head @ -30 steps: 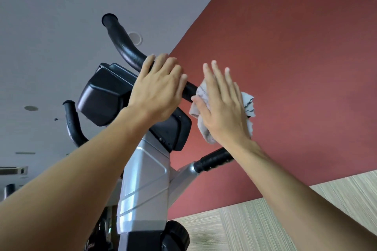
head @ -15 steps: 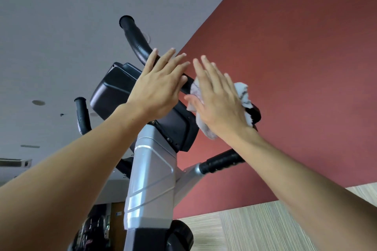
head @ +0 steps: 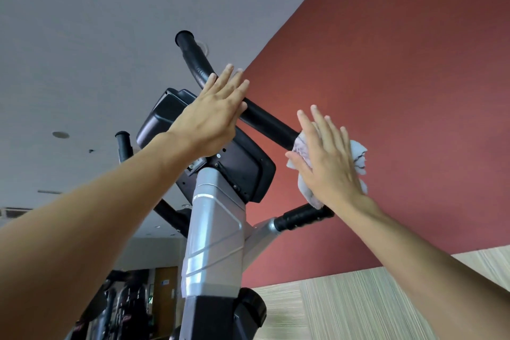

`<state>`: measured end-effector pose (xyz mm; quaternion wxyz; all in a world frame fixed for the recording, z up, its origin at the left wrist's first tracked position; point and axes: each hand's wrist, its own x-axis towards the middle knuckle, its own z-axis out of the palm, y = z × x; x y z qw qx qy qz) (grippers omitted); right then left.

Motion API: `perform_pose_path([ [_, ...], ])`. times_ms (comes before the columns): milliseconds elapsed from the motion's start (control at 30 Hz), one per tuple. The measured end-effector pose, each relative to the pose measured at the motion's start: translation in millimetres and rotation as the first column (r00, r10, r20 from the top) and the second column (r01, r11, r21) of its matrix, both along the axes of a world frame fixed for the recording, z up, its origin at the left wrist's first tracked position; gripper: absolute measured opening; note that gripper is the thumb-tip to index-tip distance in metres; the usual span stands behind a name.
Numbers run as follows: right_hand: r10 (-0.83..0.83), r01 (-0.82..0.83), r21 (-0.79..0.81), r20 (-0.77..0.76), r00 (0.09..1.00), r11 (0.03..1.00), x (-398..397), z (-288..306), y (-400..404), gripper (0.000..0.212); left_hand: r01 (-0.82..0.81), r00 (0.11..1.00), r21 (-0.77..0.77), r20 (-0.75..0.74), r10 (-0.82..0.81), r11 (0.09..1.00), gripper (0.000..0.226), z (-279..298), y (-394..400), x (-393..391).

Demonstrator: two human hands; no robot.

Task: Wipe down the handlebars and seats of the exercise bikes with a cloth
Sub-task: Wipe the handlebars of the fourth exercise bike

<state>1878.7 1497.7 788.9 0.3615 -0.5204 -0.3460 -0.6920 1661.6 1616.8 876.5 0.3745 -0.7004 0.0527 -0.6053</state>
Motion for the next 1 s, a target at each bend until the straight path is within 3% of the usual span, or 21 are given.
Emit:
perform_pose_path([
  [167,0.043,-0.039,-0.049,0.085,0.995,0.998,-54,39,13,0.073,-0.034,0.999,-0.014,-0.019,0.034,0.999,0.052,0,-3,-2],
  [300,0.115,-0.107,-0.072,0.12,0.986,0.992,-44,30,12,0.076,-0.084,0.996,-0.019,-0.04,0.083,0.996,0.055,0,-4,-5],
  [533,0.092,-0.091,-0.131,0.004,0.996,0.987,-32,11,1,0.092,-0.237,0.965,-0.07,-0.132,0.226,0.969,0.058,3,-13,-14],
  [667,0.086,-0.089,-0.141,-0.032,0.996,0.986,-36,7,-2,0.091,-0.273,0.961,-0.06,-0.052,0.271,0.96,0.06,0,-20,-10],
  [733,0.065,-0.066,-0.144,-0.012,0.998,0.987,-34,1,-4,0.087,-0.293,0.955,-0.014,0.04,0.293,0.956,0.058,5,-24,-11],
  [833,0.039,-0.031,-0.175,0.04,0.998,0.984,-18,-10,-13,0.084,-0.335,0.94,-0.016,0.056,0.336,0.942,0.063,23,-33,-16],
  [1000,0.263,-0.263,-0.275,-0.037,0.964,0.925,-18,-11,-40,0.08,-0.325,0.945,-0.139,0.001,0.328,0.935,0.074,49,-47,-13],
])
